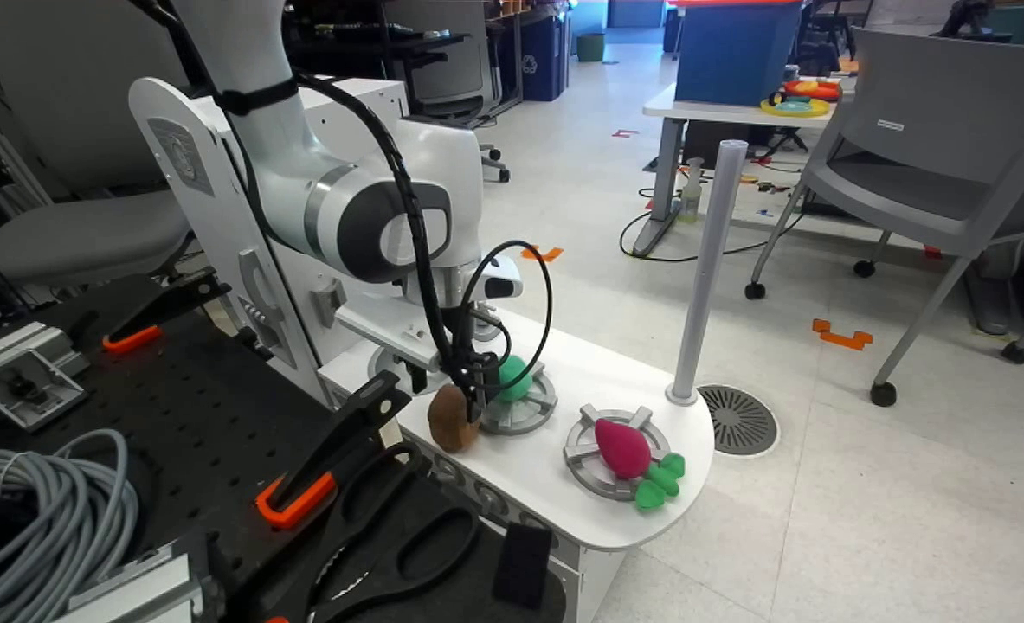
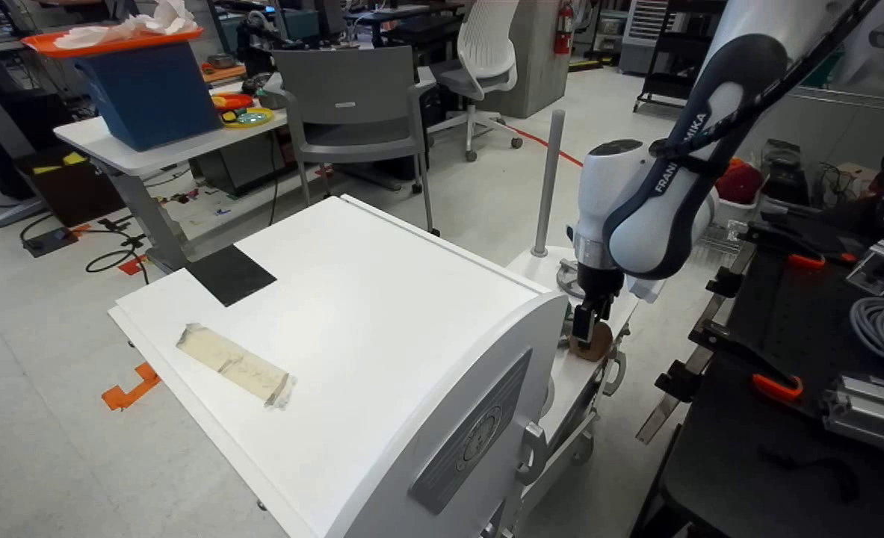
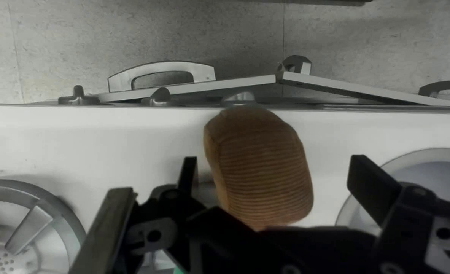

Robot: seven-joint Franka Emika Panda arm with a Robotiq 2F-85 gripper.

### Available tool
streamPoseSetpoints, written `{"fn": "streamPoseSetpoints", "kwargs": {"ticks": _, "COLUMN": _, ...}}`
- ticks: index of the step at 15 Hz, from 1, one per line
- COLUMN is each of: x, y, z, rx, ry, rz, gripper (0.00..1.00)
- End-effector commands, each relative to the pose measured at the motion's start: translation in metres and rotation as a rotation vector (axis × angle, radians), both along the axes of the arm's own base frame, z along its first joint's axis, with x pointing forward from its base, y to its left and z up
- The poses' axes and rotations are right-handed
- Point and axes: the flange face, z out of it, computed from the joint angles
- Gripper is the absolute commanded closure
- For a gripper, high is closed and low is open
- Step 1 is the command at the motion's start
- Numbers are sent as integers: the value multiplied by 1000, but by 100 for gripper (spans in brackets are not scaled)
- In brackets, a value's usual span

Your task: Move the potato to the right

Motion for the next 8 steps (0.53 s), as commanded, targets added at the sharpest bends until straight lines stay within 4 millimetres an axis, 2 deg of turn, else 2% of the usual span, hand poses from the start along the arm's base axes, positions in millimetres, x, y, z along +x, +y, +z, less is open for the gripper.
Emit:
{"fn": "streamPoseSetpoints", "kwargs": {"ticks": 1, "x": 17, "y": 0, "z": -19, "rx": -53, "ry": 20, "rz": -10, "gripper": 28}}
{"fn": "streamPoseSetpoints", "kwargs": {"ticks": 4, "x": 17, "y": 1, "z": -23, "rx": -71, "ry": 28, "rz": -53, "gripper": 51}}
{"fn": "streamPoseSetpoints", "kwargs": {"ticks": 8, "x": 8, "y": 13, "z": -7, "rx": -64, "ry": 30, "rz": -92, "gripper": 80}}
